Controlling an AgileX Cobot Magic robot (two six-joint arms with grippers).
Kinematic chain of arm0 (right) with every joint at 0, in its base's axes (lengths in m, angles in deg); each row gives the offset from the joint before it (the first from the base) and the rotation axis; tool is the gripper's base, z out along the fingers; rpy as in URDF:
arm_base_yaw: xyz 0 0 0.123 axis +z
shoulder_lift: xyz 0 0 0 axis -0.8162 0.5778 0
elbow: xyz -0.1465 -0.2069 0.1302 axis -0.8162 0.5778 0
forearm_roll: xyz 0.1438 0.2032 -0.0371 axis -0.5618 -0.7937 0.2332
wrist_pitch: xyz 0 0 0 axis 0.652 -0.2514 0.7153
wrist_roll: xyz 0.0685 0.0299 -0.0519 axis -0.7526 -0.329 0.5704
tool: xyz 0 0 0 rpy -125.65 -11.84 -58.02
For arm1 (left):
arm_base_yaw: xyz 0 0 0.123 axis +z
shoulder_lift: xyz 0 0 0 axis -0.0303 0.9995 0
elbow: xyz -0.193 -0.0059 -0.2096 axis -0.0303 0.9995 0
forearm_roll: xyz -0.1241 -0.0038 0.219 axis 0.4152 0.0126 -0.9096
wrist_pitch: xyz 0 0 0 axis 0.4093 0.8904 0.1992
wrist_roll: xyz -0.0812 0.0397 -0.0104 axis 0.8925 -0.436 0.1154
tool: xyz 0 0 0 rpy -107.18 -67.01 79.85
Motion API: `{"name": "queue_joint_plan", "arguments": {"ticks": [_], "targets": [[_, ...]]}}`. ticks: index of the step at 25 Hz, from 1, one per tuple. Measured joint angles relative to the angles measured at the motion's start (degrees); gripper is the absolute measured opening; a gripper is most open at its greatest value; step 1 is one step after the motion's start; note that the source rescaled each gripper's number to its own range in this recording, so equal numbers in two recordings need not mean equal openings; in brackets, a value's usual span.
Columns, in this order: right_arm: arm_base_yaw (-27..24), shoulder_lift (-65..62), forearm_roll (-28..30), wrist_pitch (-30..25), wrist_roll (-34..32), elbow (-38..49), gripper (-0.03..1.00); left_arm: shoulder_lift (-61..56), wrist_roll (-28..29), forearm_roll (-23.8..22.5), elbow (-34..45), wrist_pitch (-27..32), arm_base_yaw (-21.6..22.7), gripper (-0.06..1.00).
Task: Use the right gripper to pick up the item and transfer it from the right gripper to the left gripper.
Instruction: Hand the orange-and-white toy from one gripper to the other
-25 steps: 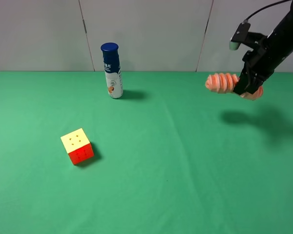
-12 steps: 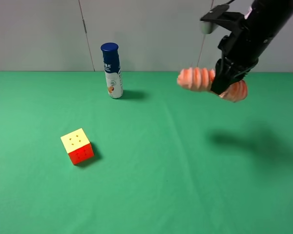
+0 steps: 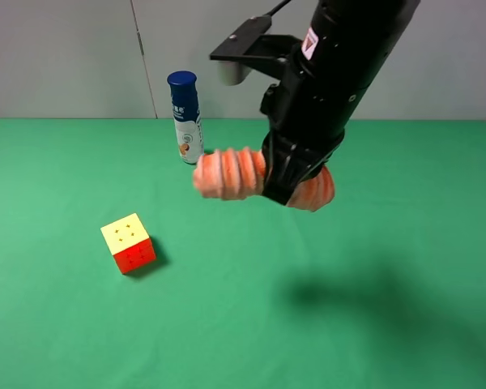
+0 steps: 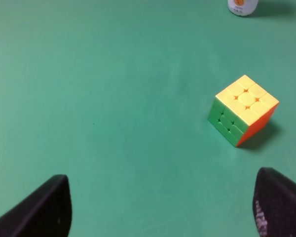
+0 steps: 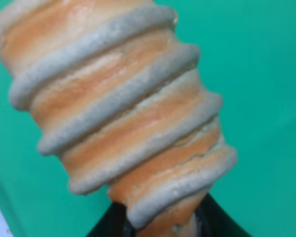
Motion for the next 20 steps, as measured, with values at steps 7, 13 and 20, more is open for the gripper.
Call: {"name": "queue_joint_plan", "arguments": {"ticks": [7, 13, 20], "targets": [[1.0, 0.0, 0.6, 2.4, -3.1, 0.0, 0.03, 0.0, 0.0, 0.0, 0.0, 0.0, 0.0, 0.84], [1.2, 0.0, 0.6, 5.9, -3.6, 0.0, 0.03, 0.0, 0.0, 0.0, 0.0, 0.0, 0.0, 0.84], [1.2, 0.0, 0.4, 8.3, -4.2, 0.0, 0.03, 0.0, 0.0, 0.0, 0.0, 0.0, 0.0, 0.84]]}}
